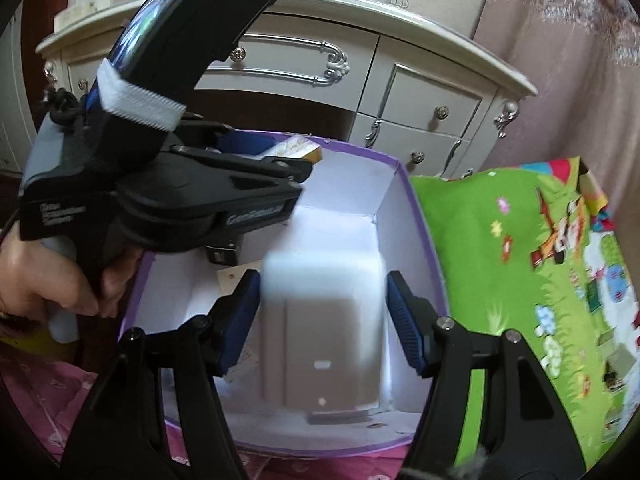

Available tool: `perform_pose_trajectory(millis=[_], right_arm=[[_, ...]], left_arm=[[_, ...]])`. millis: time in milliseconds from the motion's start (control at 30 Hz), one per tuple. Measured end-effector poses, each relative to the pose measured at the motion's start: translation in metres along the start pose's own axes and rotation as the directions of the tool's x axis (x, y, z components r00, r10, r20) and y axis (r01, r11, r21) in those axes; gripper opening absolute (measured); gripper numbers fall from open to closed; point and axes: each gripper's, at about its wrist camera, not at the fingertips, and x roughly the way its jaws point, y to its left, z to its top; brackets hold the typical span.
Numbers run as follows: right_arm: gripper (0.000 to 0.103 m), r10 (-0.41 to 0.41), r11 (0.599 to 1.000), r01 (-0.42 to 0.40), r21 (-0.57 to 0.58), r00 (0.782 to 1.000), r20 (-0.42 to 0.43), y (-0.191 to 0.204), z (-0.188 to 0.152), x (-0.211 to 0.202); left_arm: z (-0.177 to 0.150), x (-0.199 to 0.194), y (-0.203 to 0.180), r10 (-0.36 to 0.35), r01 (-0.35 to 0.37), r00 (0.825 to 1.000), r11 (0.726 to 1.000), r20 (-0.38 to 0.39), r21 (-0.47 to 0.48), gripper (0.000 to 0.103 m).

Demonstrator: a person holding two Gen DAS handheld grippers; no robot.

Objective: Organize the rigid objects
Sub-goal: 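Open both tools over the storage box to release the boxes, then move both open tools back over the mat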

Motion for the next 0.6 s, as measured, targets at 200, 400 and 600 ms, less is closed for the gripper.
perform_pose_trajectory(millis=[200, 400, 600], right_arm=[[0.081, -0.058, 0.987, 0.050, 0.152, 0.997, 0.051, -0.042, -0.019, -0.030], [0.086, -0.256, 0.875, 0.225, 0.429, 0.967, 0.014, -0.133, -0.081, -0.080], [0.087, -0.422, 0.655, 0.480, 0.583, 0.873, -0.245, -0.226, -0.188, -0.116]], left_arm=[[0.007, -0.007, -0.019, -0.058, 0.057, 0.998, 0.998, 0.019, 0.003, 0.096], [0.009, -0.004, -0.095, -0.254, 0.262, 0.964, 0.957, -0.073, 0.125, 0.098], [0.015, 0.020, -0.208, -0.417, 0.452, 0.891, 0.856, -0.180, 0.252, 0.098]])
